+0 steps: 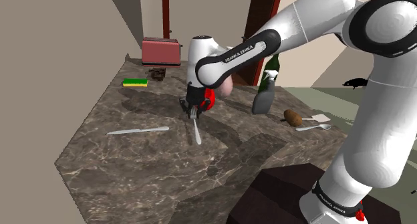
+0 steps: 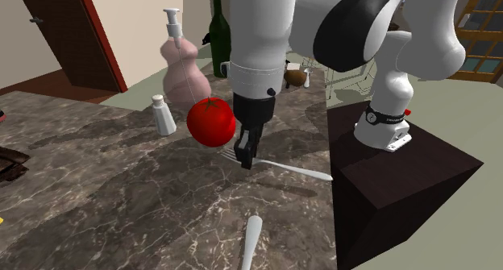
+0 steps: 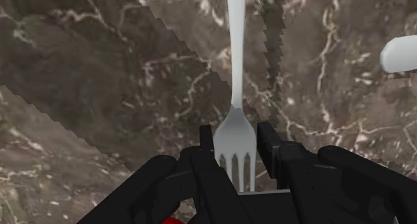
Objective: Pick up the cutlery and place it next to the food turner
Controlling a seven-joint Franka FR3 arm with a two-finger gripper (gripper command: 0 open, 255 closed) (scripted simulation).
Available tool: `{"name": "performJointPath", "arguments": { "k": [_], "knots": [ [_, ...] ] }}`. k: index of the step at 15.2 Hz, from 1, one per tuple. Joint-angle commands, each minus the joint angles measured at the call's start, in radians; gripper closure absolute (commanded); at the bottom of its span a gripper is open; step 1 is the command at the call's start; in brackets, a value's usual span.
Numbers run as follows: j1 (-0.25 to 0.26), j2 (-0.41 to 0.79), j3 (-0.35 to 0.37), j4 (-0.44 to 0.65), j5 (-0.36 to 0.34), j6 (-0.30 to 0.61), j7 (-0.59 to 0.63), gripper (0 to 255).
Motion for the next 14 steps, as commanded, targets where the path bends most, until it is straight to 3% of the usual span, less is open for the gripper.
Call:
{"name": "performJointPath", "arguments": {
  "k": [1,11,14],
  "knots": [
    [-0.002,-0.01,0.001,0.012,0.006,-0.022,-0.006,255],
    [-0.006,-0.067,0.005,0.073,0.032,-0.137,-0.027,255],
    [-0.046,-0.123,-0.021,0.004,0.055,-0.117,-0.103,255]
  ]
}}
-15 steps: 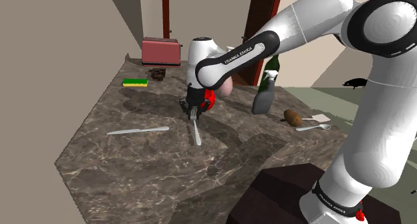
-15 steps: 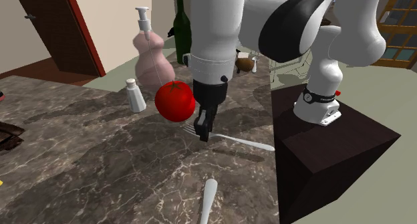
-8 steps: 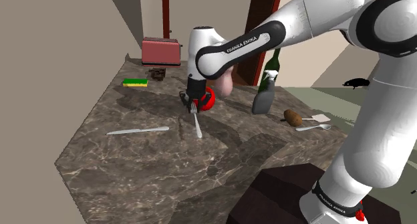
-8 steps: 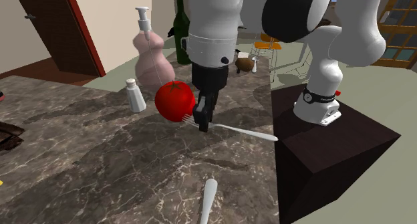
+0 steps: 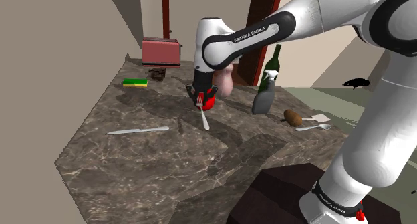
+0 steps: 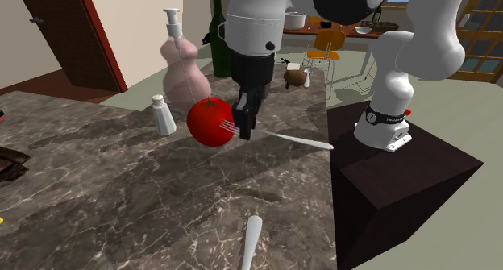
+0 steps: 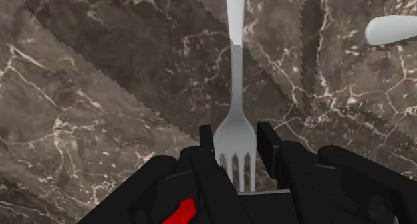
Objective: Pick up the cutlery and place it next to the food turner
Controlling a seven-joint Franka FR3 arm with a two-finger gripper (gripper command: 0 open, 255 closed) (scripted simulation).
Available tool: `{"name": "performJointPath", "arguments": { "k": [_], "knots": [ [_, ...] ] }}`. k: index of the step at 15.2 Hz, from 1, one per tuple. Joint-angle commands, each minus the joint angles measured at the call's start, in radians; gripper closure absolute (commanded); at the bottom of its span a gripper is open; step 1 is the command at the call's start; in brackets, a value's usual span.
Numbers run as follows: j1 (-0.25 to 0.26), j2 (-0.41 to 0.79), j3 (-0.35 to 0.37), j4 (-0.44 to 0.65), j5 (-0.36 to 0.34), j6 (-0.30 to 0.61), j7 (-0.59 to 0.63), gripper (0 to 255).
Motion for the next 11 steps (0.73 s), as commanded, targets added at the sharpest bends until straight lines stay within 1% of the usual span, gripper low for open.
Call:
{"name": "performJointPath", "arguments": {
  "k": [1,6,11],
  "knots": [
    [-0.024,-0.03,-0.018,-0.038,0.013,0.01,-0.048,255],
    [-0.083,-0.102,-0.074,-0.124,0.04,0.03,-0.178,255],
    [-0.14,-0.151,-0.139,-0.182,0.055,0.042,-0.308,255]
  ]
}}
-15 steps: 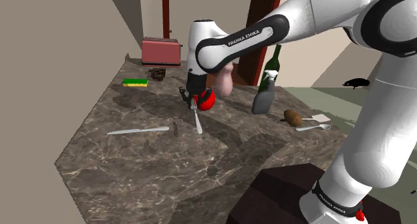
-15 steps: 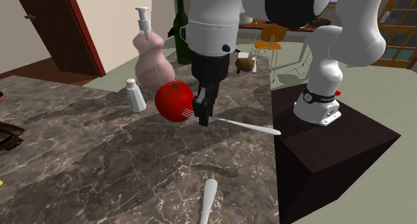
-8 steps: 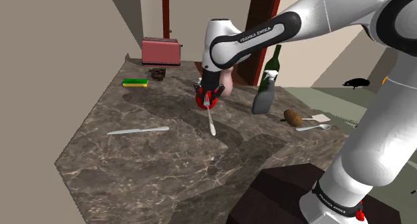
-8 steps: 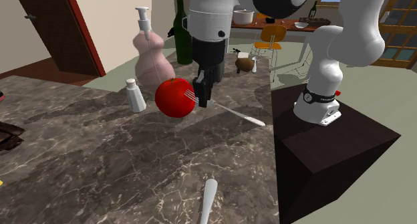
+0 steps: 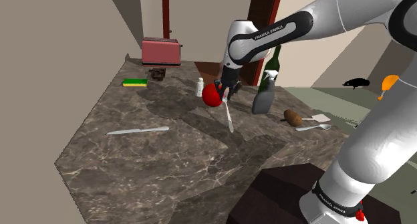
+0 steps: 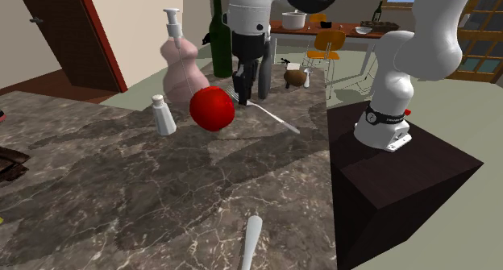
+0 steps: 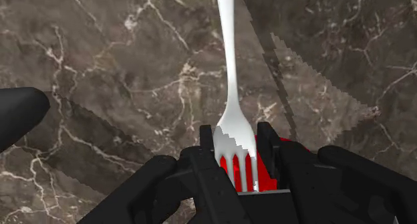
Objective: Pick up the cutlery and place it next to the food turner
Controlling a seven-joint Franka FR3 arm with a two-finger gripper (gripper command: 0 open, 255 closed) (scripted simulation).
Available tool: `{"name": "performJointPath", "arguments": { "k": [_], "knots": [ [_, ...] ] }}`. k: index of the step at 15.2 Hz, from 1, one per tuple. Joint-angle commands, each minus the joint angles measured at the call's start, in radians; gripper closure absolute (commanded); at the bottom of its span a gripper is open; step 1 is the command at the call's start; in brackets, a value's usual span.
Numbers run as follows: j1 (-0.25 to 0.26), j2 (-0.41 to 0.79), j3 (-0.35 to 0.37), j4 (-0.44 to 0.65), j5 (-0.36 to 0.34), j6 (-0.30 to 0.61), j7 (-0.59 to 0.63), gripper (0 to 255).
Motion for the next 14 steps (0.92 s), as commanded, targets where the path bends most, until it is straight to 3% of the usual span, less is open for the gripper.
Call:
{"name": "performJointPath", "arguments": {
  "k": [1,14],
  "knots": [
    [-0.022,-0.015,-0.026,-0.023,0.004,0.009,-0.052,255],
    [-0.17,-0.016,-0.208,-0.023,0.014,0.009,-0.388,255]
  ]
}}
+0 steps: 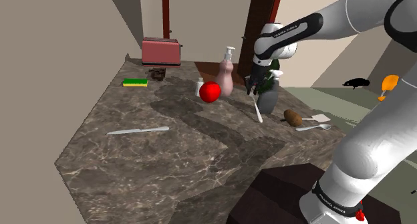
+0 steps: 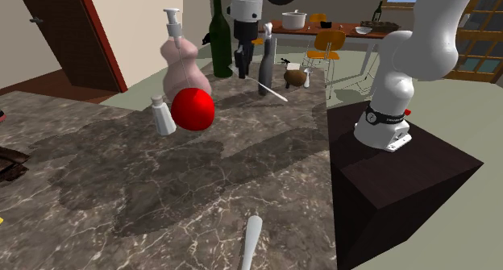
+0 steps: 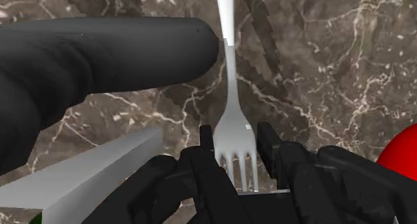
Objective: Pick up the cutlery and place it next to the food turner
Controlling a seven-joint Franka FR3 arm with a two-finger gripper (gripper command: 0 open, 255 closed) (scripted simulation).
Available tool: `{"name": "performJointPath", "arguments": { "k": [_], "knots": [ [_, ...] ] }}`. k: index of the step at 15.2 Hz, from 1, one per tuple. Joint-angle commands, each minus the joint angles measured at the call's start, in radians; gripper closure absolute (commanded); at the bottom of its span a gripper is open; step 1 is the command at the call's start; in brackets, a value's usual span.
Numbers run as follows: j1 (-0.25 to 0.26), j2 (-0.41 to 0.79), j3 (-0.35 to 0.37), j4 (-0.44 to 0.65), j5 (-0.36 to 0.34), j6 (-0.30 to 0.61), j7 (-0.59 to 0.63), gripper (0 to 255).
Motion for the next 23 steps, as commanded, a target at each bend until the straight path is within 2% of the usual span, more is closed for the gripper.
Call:
{"name": "performJointPath", "arguments": {
  "k": [1,12,23],
  "knots": [
    [-0.023,0.019,-0.029,0.019,0.003,0.0,-0.055,255],
    [-0.15,0.153,-0.162,0.183,0.049,-0.037,-0.339,255],
    [-0.307,0.391,-0.241,0.495,0.147,-0.134,-0.602,255]
  ]
}}
